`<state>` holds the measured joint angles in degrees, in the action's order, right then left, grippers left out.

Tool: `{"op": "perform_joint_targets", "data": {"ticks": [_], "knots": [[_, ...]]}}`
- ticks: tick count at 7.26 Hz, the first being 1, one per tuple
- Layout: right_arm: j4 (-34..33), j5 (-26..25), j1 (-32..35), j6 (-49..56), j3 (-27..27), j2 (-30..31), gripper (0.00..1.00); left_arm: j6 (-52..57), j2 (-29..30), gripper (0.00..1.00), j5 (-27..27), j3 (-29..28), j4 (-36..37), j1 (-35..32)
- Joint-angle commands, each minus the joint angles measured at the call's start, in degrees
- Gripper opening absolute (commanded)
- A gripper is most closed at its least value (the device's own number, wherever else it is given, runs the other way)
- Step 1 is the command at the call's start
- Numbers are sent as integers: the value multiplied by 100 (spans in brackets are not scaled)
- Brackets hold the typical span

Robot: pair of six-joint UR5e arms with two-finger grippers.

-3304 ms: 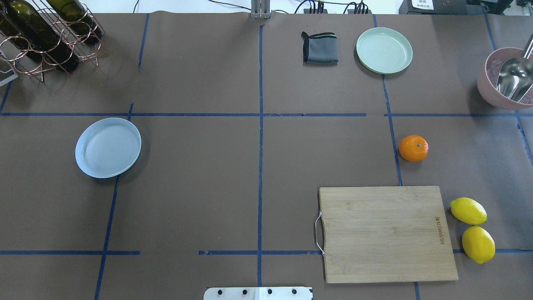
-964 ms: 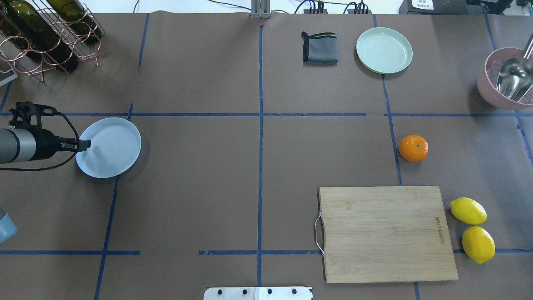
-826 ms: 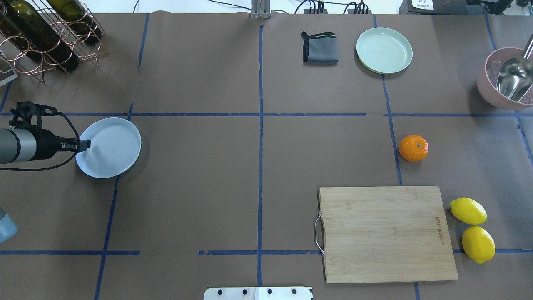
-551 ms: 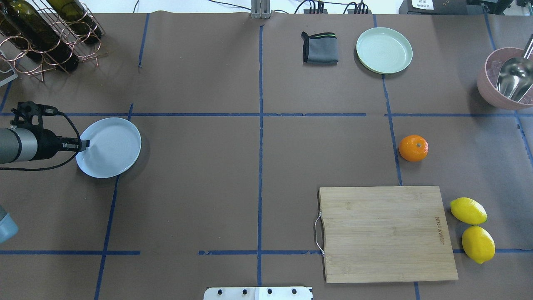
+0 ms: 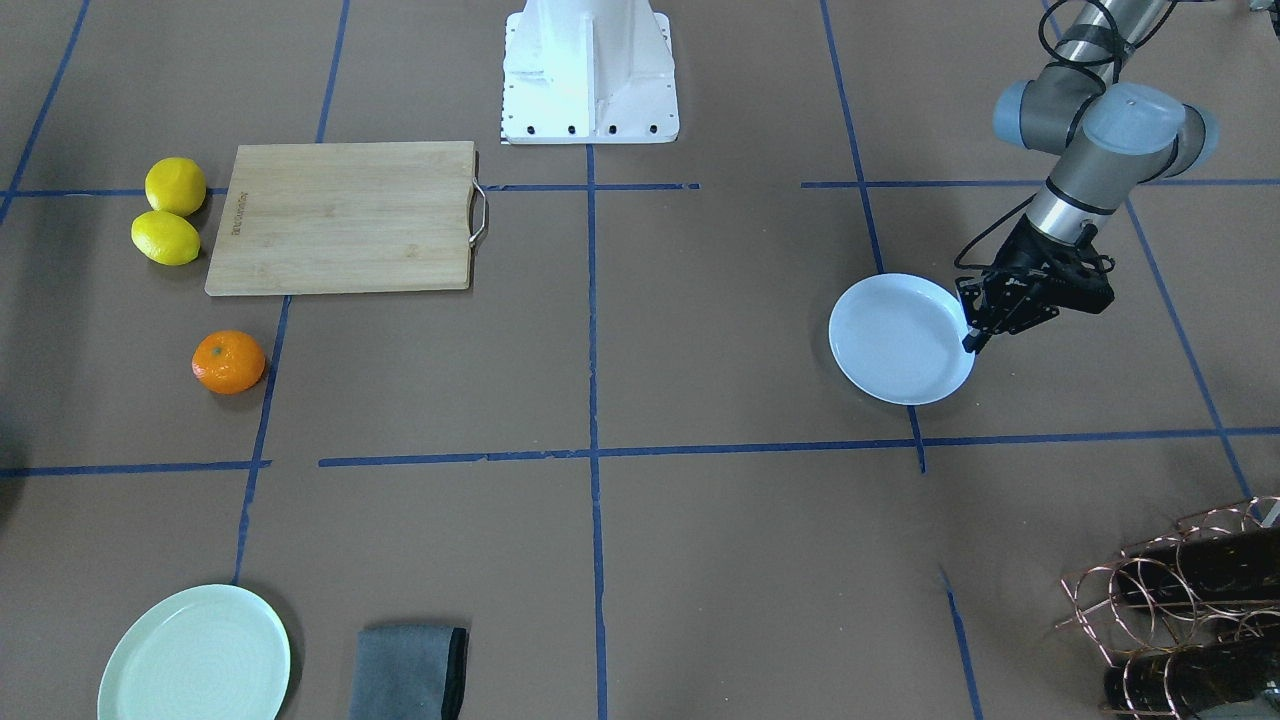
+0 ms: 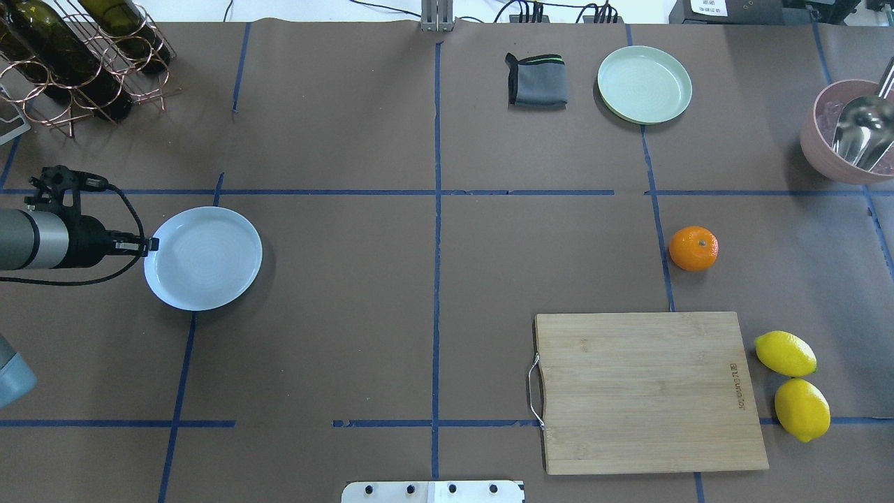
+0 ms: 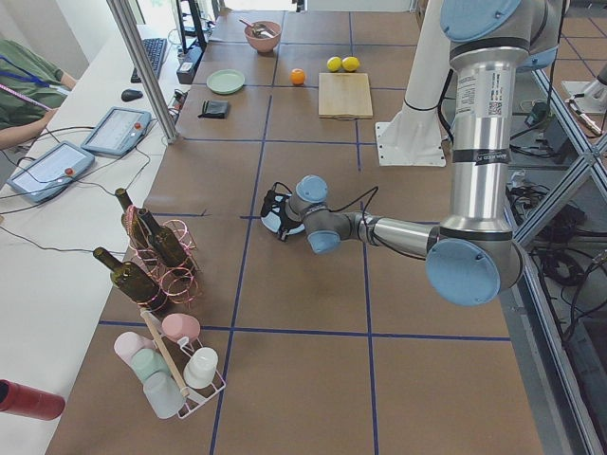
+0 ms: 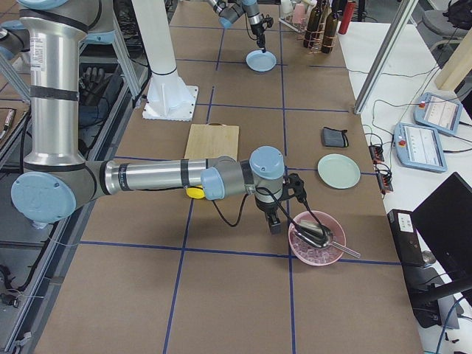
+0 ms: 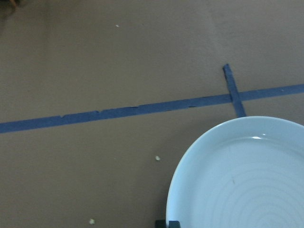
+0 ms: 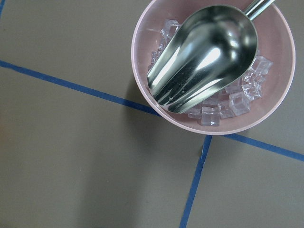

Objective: Pick orange to plate
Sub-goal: 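Push the light blue plate with the left gripper toward the table center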

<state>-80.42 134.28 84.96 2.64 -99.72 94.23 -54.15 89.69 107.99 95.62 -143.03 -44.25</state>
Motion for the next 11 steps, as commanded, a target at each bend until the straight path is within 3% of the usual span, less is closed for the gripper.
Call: {"op": "perform_joint_targets", "data": {"ticks": [1, 3, 7, 8, 11], "knots": [[0, 2, 3, 0, -4, -1, 100, -95, 790, 0, 213, 658, 1428, -49], [0, 2, 3, 0, -13, -1, 100, -1084, 2212, 0, 161, 180, 2172, 47], [0, 2, 12, 0, -13, -1, 100, -2291, 3526, 0, -978, -884, 2254, 1345], [0, 2, 12, 0, -21, -1, 100, -2328, 3651, 0, -1304, -1027, 2201, 1462], [0, 2, 12, 0, -22, -1, 100, -2320, 3635, 1, -1316, -1116, 2201, 1551]]}}
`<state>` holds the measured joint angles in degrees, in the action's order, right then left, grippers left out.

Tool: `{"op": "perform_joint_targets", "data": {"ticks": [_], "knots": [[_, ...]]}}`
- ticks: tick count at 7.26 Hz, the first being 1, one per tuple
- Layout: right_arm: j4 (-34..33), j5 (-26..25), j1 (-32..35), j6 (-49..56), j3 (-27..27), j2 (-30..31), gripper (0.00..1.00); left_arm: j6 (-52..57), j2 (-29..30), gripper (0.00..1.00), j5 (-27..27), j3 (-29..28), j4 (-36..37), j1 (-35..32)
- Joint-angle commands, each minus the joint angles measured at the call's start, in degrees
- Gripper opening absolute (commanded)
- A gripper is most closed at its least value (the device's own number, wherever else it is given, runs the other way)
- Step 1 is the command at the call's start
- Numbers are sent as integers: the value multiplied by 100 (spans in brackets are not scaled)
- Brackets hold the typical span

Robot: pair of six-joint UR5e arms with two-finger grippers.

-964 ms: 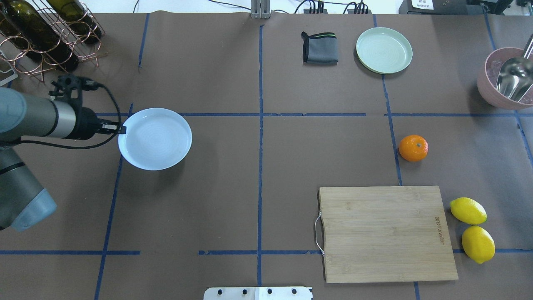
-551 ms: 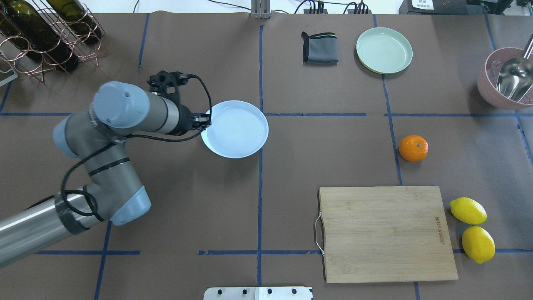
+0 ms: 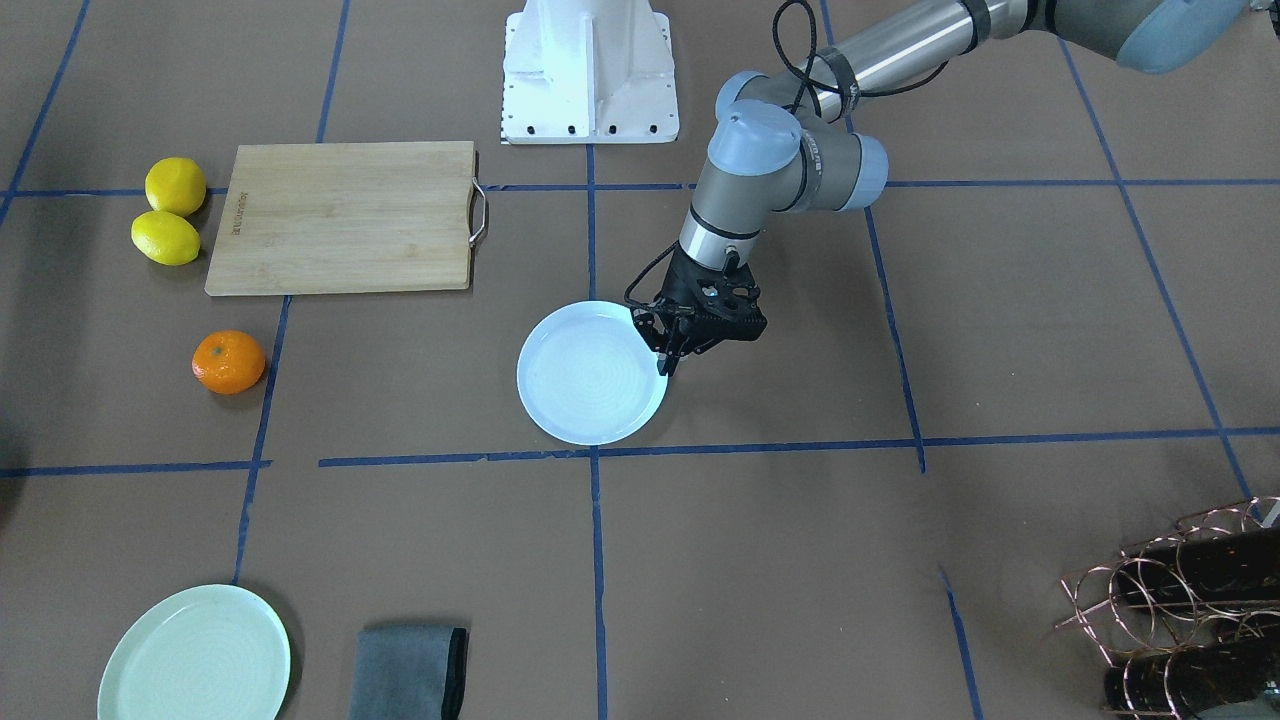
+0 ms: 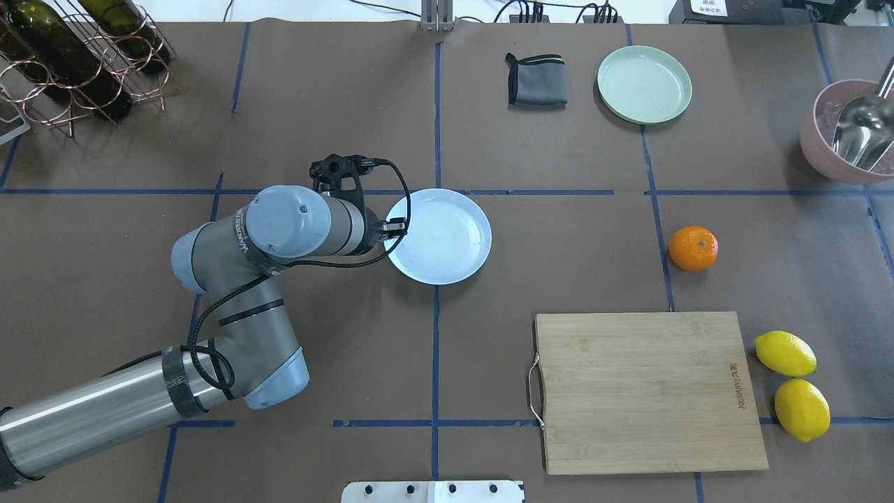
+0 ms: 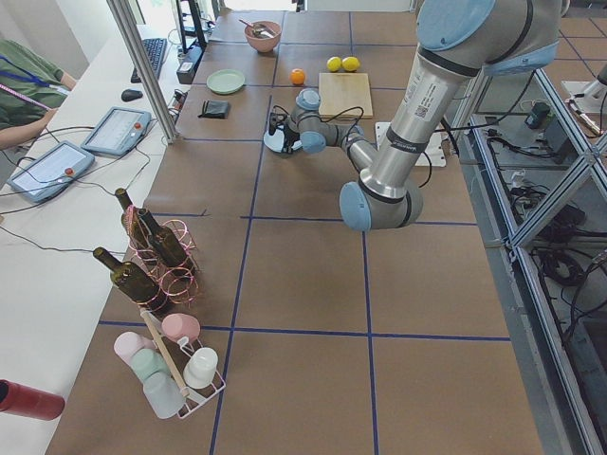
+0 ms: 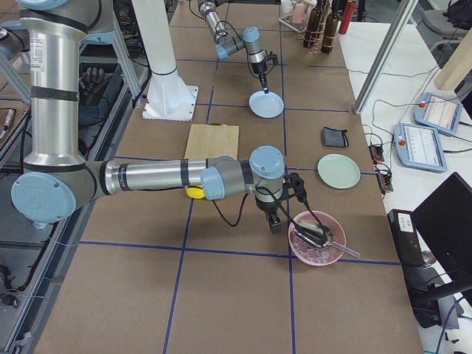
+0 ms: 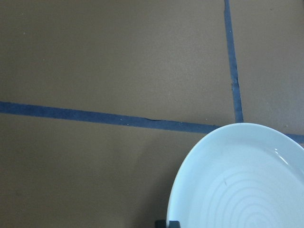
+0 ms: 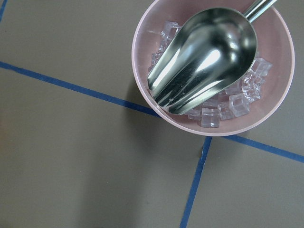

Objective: Pick orange to plate
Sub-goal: 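Push the light blue plate with the left gripper toward the table center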

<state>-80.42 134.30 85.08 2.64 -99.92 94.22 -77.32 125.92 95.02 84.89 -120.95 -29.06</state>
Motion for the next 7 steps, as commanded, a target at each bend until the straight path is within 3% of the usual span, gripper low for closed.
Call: {"op": "perform_joint_targets", "data": {"ticks": [1, 2, 3, 4, 5, 6, 7], "knots": [[0, 0, 0, -9, -1, 0, 100, -3, 12, 23, -18, -43, -8, 58], [0, 0, 0, -9, -9, -9, 100, 41, -5, 77, -18, -8, 1, 58], [0, 0, 0, -9, -10, -9, 100, 85, -32, 100, 25, 106, 53, 41], [0, 0, 0, 0, -10, -9, 100, 442, -145, 100, 60, 350, 97, -107], [0, 0, 0, 0, -27, -18, 100, 1002, -259, 100, 687, 701, 550, -448], [9, 0, 0, 0, -53, -52, 100, 1739, -539, 100, 1216, 1383, 1390, -904], [0, 0, 0, -17, -80, -61, 100, 2764, -803, 100, 1308, 2060, 2008, -1335]]}}
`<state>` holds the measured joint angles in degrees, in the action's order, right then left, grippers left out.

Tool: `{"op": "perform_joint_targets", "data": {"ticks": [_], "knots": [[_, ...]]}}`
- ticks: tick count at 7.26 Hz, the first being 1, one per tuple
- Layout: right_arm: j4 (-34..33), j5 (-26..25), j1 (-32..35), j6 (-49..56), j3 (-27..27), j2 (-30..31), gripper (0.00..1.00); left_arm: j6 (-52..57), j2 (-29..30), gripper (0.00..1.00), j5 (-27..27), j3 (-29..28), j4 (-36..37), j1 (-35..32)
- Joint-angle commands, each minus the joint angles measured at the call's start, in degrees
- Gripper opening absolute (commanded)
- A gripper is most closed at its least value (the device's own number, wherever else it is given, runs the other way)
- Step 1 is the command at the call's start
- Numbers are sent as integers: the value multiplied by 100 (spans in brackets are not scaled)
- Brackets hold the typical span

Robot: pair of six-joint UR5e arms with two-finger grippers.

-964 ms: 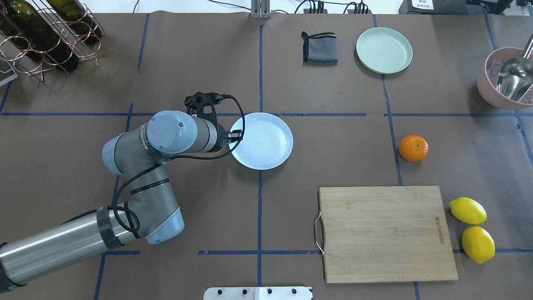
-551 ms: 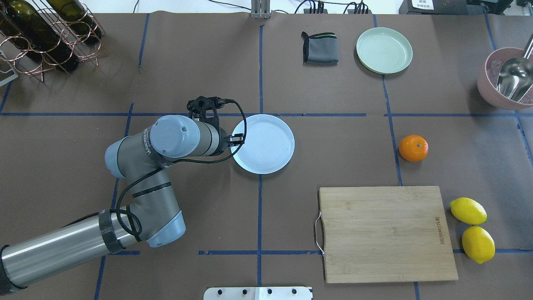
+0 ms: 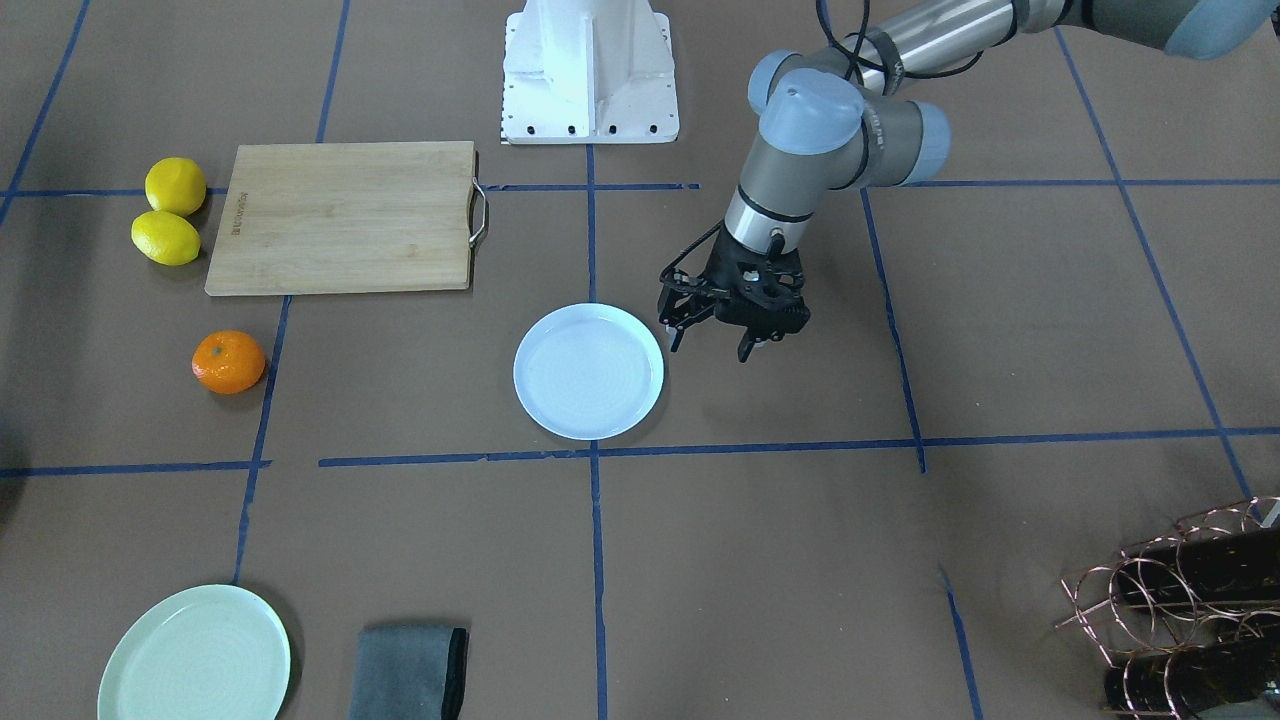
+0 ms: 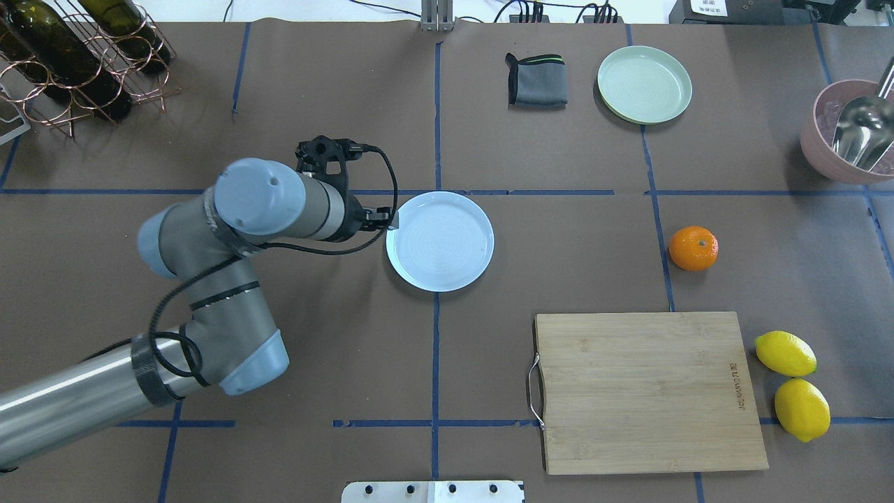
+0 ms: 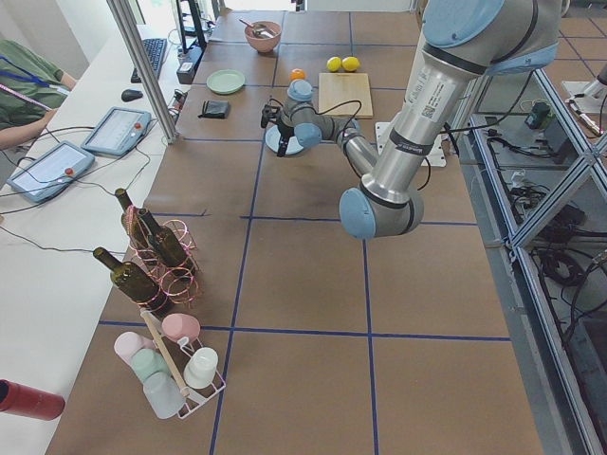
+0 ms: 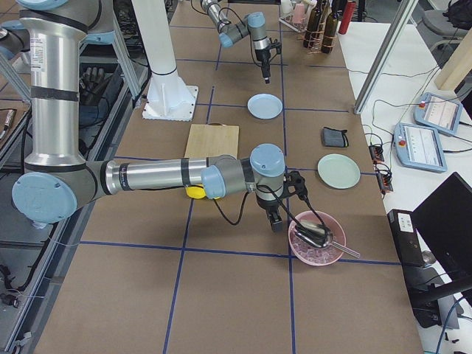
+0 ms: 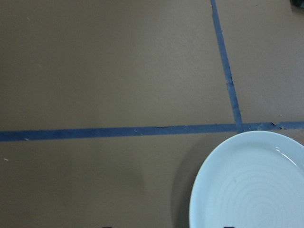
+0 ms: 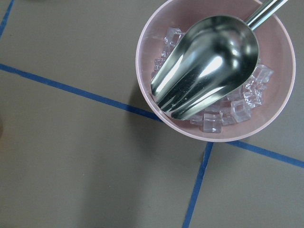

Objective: Pick orange to plate

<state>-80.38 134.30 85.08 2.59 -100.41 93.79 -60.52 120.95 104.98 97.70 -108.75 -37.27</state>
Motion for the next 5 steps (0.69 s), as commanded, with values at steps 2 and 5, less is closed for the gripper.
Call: {"op": "perform_joint_targets", "data": {"ticks": [2, 5], "knots": [[-4, 17, 0, -5, -31, -19, 100, 2983, -1262, 100, 1439, 1110, 961, -1864], [5, 132, 0, -13, -319, 77, 100, 5758, -2618, 100, 2598, 709, 1022, -4126]]}}
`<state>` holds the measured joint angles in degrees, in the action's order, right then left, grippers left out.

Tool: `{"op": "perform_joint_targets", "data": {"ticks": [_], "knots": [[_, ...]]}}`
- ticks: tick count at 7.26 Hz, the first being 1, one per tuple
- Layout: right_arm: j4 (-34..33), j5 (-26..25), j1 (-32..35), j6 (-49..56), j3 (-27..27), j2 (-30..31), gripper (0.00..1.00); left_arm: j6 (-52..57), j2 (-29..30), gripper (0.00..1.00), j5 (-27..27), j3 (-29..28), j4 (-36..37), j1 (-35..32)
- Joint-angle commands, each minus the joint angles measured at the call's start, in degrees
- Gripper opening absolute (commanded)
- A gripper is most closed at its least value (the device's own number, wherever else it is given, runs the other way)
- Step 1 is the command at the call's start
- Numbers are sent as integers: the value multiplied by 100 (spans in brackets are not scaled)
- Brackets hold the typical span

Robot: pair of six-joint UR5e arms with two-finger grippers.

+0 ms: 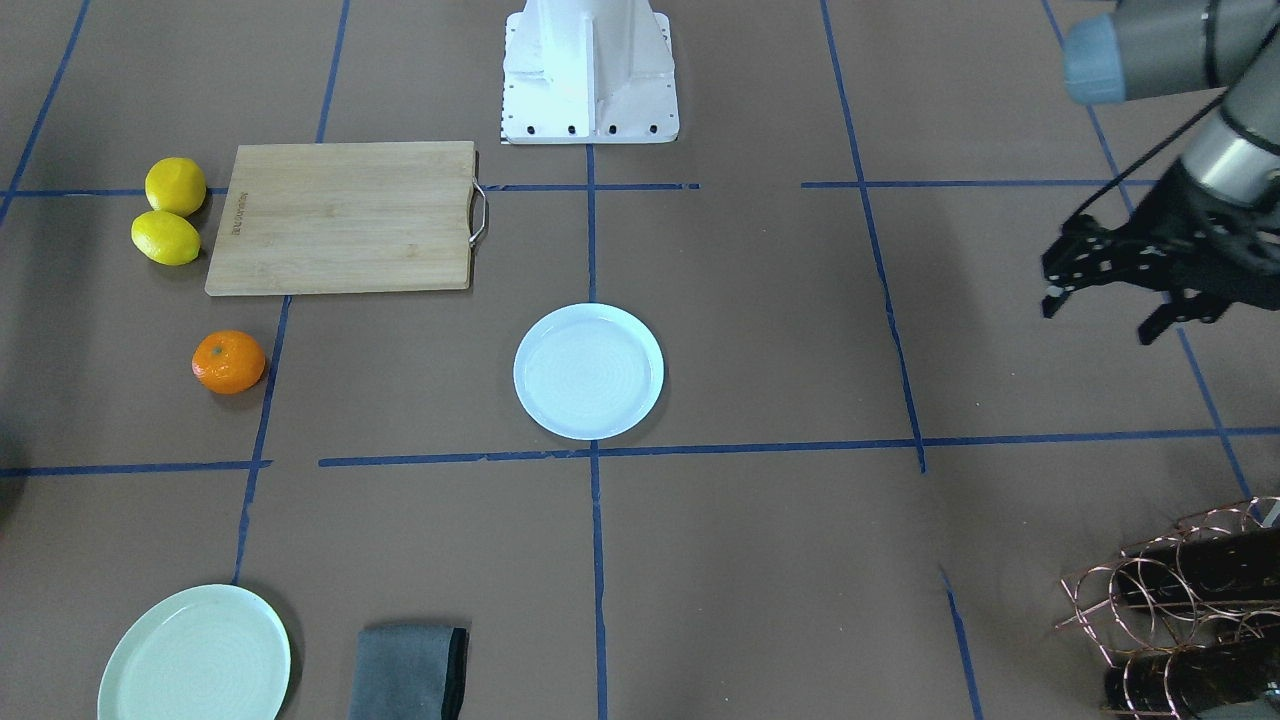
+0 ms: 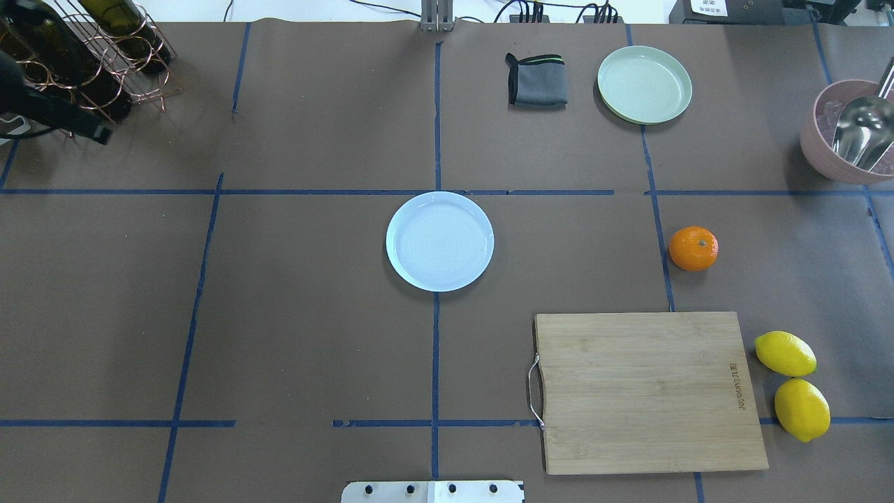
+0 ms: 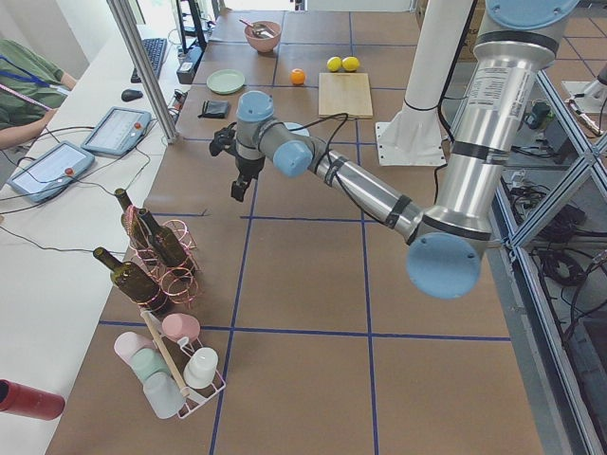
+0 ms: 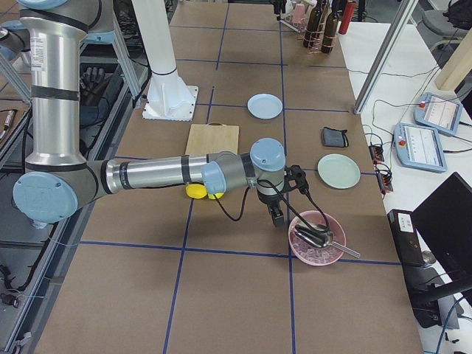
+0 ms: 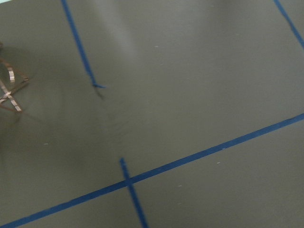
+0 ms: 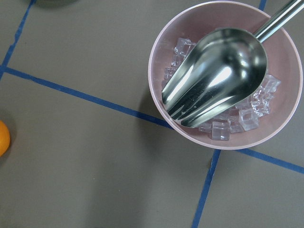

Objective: Pick orange to plate

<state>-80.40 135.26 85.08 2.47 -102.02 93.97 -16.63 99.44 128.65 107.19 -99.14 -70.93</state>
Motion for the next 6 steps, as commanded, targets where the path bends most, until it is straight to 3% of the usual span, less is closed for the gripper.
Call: {"op": "perform_joint_targets", "data": {"ticks": [1, 2, 4, 5, 6], "knots": [[7, 44, -9, -1, -256, 8, 100, 1956, -670, 100, 230, -678, 339, -1199], [7, 53, -26, -10, -274, -140, 100, 2441, -759, 100, 230, -961, 647, -1482], [-2, 79, -122, -175, -502, -177, 100, 3401, -1416, 100, 309, -973, 711, -2299], [-2, 45, -523, -856, -520, -455, 100, 3403, -1802, 100, 414, -859, 720, -2302], [-2, -190, -1075, -1350, -529, -728, 100, 3386, -1806, 100, 415, -841, 720, -2302]]}}
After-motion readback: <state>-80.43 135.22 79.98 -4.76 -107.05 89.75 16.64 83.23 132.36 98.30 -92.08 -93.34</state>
